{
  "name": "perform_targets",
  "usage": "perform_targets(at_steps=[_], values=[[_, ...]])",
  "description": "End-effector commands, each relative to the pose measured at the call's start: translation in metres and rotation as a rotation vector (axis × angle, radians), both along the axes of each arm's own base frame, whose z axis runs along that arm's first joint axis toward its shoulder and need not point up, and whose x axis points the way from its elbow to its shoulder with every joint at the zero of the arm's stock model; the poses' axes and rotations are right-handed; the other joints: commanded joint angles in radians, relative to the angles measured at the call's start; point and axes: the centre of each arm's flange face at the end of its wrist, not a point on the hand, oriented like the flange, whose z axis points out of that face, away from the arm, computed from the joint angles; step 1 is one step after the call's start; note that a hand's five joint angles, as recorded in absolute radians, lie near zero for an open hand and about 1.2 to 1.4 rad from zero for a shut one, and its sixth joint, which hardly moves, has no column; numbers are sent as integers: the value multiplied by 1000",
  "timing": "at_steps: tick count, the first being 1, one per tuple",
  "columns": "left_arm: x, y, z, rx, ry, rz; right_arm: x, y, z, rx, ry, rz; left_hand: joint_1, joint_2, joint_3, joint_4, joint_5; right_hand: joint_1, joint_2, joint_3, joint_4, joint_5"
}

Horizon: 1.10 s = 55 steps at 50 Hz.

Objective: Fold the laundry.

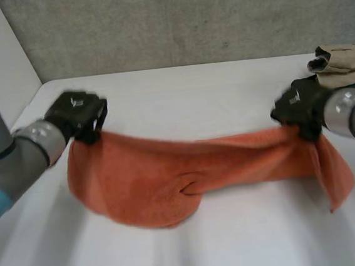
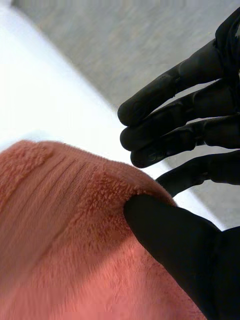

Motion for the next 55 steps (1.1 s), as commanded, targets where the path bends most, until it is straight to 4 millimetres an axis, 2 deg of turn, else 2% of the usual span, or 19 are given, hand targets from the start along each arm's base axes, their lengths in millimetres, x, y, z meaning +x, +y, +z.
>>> perform_targets(at_steps=[1, 4, 5, 9, 11, 14, 15, 18, 19, 22, 23, 27, 31, 32, 34, 36, 41, 48, 55], values=[[-12, -40, 127, -541, 266, 90, 20, -65, 83, -592, -300, -79, 234, 202, 209, 194, 237, 276, 223, 214, 201, 238], [-3, -37, 171, -697, 405, 132, 17, -65, 123, -759, -414, -63, 234, 202, 209, 194, 237, 276, 223, 214, 201, 238], [0, -30, 196, -774, 484, 137, 18, -61, 139, -809, -474, -37, 234, 202, 209, 194, 237, 276, 223, 214, 201, 238], [2, -17, 208, -764, 534, 126, 18, -51, 138, -725, -486, 24, 234, 202, 209, 194, 237, 276, 223, 214, 201, 238], [2, -15, 201, -724, 513, 109, 15, -48, 129, -648, -461, 25, 234, 202, 209, 194, 237, 276, 223, 214, 201, 238], [10, -23, 162, -599, 441, 118, 13, -40, 104, -473, -394, 37, 234, 202, 209, 194, 237, 276, 223, 214, 201, 238], [16, -27, 139, -532, 400, 134, 13, -34, 86, -363, -342, 61, 234, 202, 209, 194, 237, 276, 223, 214, 201, 238], [20, -29, 106, -450, 342, 136, 13, -26, 57, -216, -269, 108, 234, 202, 209, 194, 237, 276, 223, 214, 201, 238], [19, -26, 87, -407, 309, 120, 13, -22, 34, -120, -210, 140, 234, 202, 209, 194, 237, 276, 223, 214, 201, 238], [16, -23, 57, -334, 260, 97, 12, -13, 0, -1, -116, 187, 234, 202, 209, 194, 237, 276, 223, 214, 201, 238], [14, -21, 38, -291, 229, 81, 12, -8, -21, 57, -49, 215, 234, 202, 209, 194, 237, 276, 223, 214, 201, 238], [9, -20, -6, -205, 144, 48, 15, -6, -69, 91, 98, 248, 234, 202, 209, 194, 237, 276, 223, 214, 201, 238], [11, -22, -30, -171, 68, 47, 17, -19, -95, 14, 122, 183, 234, 202, 209, 194, 237, 276, 223, 214, 201, 238], [12, -23, -32, -168, 60, 49, 16, -21, -97, 2, 111, 164, 234, 202, 209, 194, 237, 276, 223, 214, 201, 238], [15, -24, -33, -163, 53, 56, 16, -26, -100, -35, 43, 101, 234, 202, 209, 194, 237, -183, -236, -246, -259, -222], [17, -24, -33, -161, 56, 60, 17, -25, -98, -46, -12, 61, 234, 202, 209, 194, 237, -451, -504, -514, -527, -490], [20, -20, -26, -165, 77, 68, 9, -12, -62, -77, -231, -69, 234, 202, 209, 194, 237, -757, -810, -819, -833, -795], [22, -16, -18, -180, 101, 76, -19, 24, -43, 22, -400, -287, 234, 202, 209, 194, 237, -778, -831, -840, -854, -817], [24, -18, -15, -186, 101, 82, -49, 44, -58, 165, -511, -588, 234, 202, 209, 194, 237, -696, -749, -759, -772, -735]])
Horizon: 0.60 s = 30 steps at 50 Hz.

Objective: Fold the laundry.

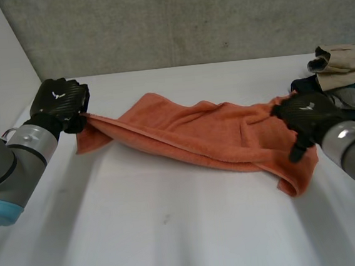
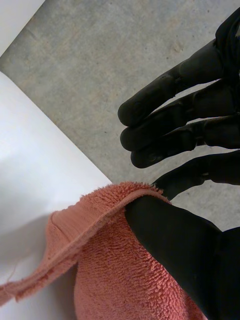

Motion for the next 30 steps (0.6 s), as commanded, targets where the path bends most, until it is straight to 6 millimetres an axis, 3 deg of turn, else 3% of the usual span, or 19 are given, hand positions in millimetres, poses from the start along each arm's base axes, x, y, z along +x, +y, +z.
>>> perform_targets(at_steps=[1, 6, 20, 23, 24, 30], values=[[2, -1, 4, -8, 4, 6, -33, 29, -20, 236, -162, -295, 234, 199, 207, 194, 237, 100, 79, 115, 118, 145], [3, -2, 4, -7, 7, 8, -31, 41, -39, 348, -213, -339, 234, 199, 207, 194, 237, 141, 120, 157, 159, 186], [3, 0, 5, -7, 9, 8, -21, 12, -79, 280, -167, -389, 234, 199, 207, 194, 237, 294, 273, 309, 312, 339], [3, -1, 4, -4, 8, 11, -19, 3, -82, 242, -170, -400, 234, 199, 207, 194, 237, 604, 583, 619, 622, 649], [4, -1, 4, -3, 8, 14, -18, 0, -82, 226, -174, -406, 234, 199, 207, 194, 237, 1024, 1003, 1039, 1042, 1069], [8, 10, 17, -1, 2, 28, -19, 3, -63, 185, -191, -373, 234, 199, 207, 194, 237, 1028, 1007, 1044, 1046, 1073]])
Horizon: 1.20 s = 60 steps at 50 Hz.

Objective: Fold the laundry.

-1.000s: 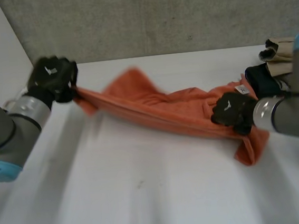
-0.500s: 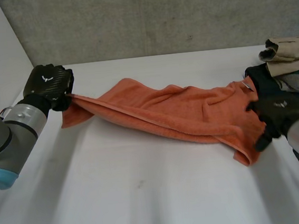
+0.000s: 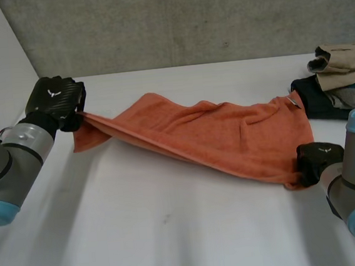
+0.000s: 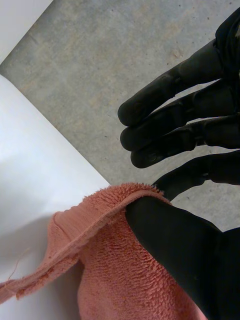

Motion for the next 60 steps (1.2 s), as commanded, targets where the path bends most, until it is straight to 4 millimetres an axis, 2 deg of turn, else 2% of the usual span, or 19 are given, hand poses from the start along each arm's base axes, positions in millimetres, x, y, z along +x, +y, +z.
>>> perform_targets(at_steps=[1, 6, 10, 16, 21, 26, 29, 31, 34, 37, 38, 40, 41, 42, 46, 49, 53, 56, 60], values=[[6, 16, 23, -9, -5, 20, -4, 0, 32, -90, -26, 34, 234, 199, 207, 194, 237, 311, 227, 229, 224, 259], [19, 36, 53, -34, -17, 47, -17, -4, 75, -167, 2, 155, 234, 199, 207, 194, 237, 311, 227, 229, 224, 259], [26, 63, 71, -13, -80, 46, -36, -2, 106, -123, 153, 288, 234, 199, 207, 194, 237, 311, 227, 229, 224, 259], [35, 96, 68, 116, -260, 21, -51, 20, 116, 140, 346, 518, 234, 199, 207, 194, 237, 311, 227, 229, 224, 259], [36, 115, 42, 287, -423, -80, -52, 26, 99, 294, 546, 725, 234, 199, 207, 194, 237, 311, 227, 229, 224, 259], [30, 96, 4, 352, -520, -148, -51, 10, 85, 302, 663, 723, 234, 199, 207, 194, 237, 311, 227, 229, 224, 259], [24, 72, -12, 337, -571, -145, -41, -11, 86, 195, 673, 680, 234, 199, 207, 194, 237, 311, 227, 229, 224, 259], [13, 54, -11, 281, -586, -139, -36, -25, 89, 122, 669, 642, 234, 199, 207, 194, 237, 311, 227, 229, 224, 259], [-1, 32, 7, 158, -580, -117, -25, -58, 113, -91, 655, 537, 234, 199, 207, 194, 237, 311, 227, 229, 224, 259], [-15, -2, 64, -121, -520, -32, -16, -91, 161, -375, 595, 376, 234, 199, 207, 194, 237, 311, 227, 229, 224, 259], [-20, -14, 100, -279, -454, 19, -13, -106, 190, -537, 532, 277, 234, 199, 207, 194, 237, 311, 227, 229, 224, 259], [-20, -24, 140, -443, -357, 84, -15, -116, 216, -683, 466, 190, 234, 199, 207, 194, 237, 311, 227, 229, 224, 259], [-19, -27, 157, -512, -300, 116, -16, -119, 230, -754, 429, 150, 234, 199, 207, 194, 237, 311, 227, 229, 224, 259], [-15, -30, 189, -632, -174, 182, -17, -121, 256, -898, 357, 93, 234, 199, 207, 194, 237, 311, 227, 229, 224, 259], [-7, -19, 249, -848, 70, 226, -18, -115, 305, -1181, 224, 31, 234, 199, 207, 194, 237, 311, 227, 229, 224, 259], [-5, -17, 250, -820, 92, 209, -16, -114, 307, -1197, 215, 40, 234, 199, 207, 194, 237, 311, 227, 229, 224, 259], [-5, -20, 232, -716, 42, 203, -4, -110, 298, -1156, 207, 112, 234, 199, 207, 194, 237, 311, 227, 229, 224, 259], [0, -23, 215, -631, 7, 215, 2, -109, 280, -1068, 205, 165, 234, 199, 207, 194, 237, 311, 227, 229, 224, 259], [7, -32, 176, -494, -41, 214, 7, -109, 247, -924, 206, 210, 234, 199, 207, 194, 237, 311, 227, 229, 224, 259]])
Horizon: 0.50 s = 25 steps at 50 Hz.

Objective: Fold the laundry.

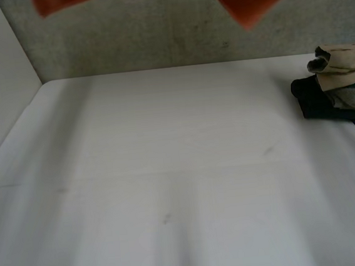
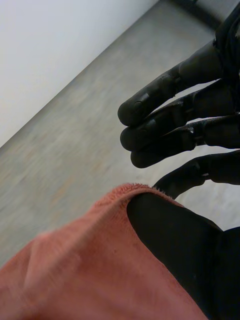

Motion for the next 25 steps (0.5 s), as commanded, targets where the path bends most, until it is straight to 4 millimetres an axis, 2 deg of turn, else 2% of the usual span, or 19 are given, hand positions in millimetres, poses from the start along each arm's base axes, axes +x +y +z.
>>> perform_targets(at_steps=[1, 4, 5, 8, 9, 12, 13, 15, 16, 17, 20, 25], values=[[11, -14, -77, 293, -83, 18, 14, 3, -67, 308, 83, 60, 234, 199, 207, 194, 222, 271, 224, 209, 200, 187], [11, -15, -105, 364, -110, -5, 18, 7, -95, 419, 112, 81, 234, 199, 207, 194, 222, 271, 224, 209, 200, 187], [11, -14, -124, 409, -133, -21, 22, 12, -115, 492, 134, 98, 234, 199, 207, 194, 222, 271, 224, 209, 200, 187], [10, -11, -155, 471, -165, -54, 26, 19, -148, 601, 174, 122, 234, 199, 207, 194, 222, 271, 224, 209, 200, 187], [10, -11, -177, 511, -188, -71, 29, 25, -170, 667, 206, 142, 234, 199, 207, 194, 222, 271, 224, 209, 200, 187], [10, -12, -214, 572, -226, -87, 31, 33, -203, 756, 253, 156, 234, 199, 207, 194, 222, 271, 224, 209, 200, 187], [13, -13, -237, 607, -250, -85, 33, 40, -224, 815, 282, 164, 234, 199, 207, 194, 222, 271, 224, 209, 200, 187], [18, -15, -259, 647, -273, -72, 32, 45, -242, 868, 308, 165, 234, 199, 207, 194, 222, 271, 224, 209, 200, 187], [23, -15, -280, 691, -299, -55, 31, 48, -248, 890, 319, 164, 234, 199, 207, 194, 222, 271, 224, 209, 200, 187], [26, -15, -289, 710, -312, -47, 29, 54, -261, 932, 337, 160, 234, 199, 207, 194, 222, 271, 224, 209, 200, 187], [33, -12, -315, 775, -366, -28, 24, 64, -275, 986, 360, 157, 234, 199, 207, 194, 222, 271, 224, 209, 200, 187], [37, -8, -340, 831, -454, -13, 14, 69, -282, 1022, 351, 139, 234, 199, 207, 194, 222, 271, 224, 209, 200, 187]])
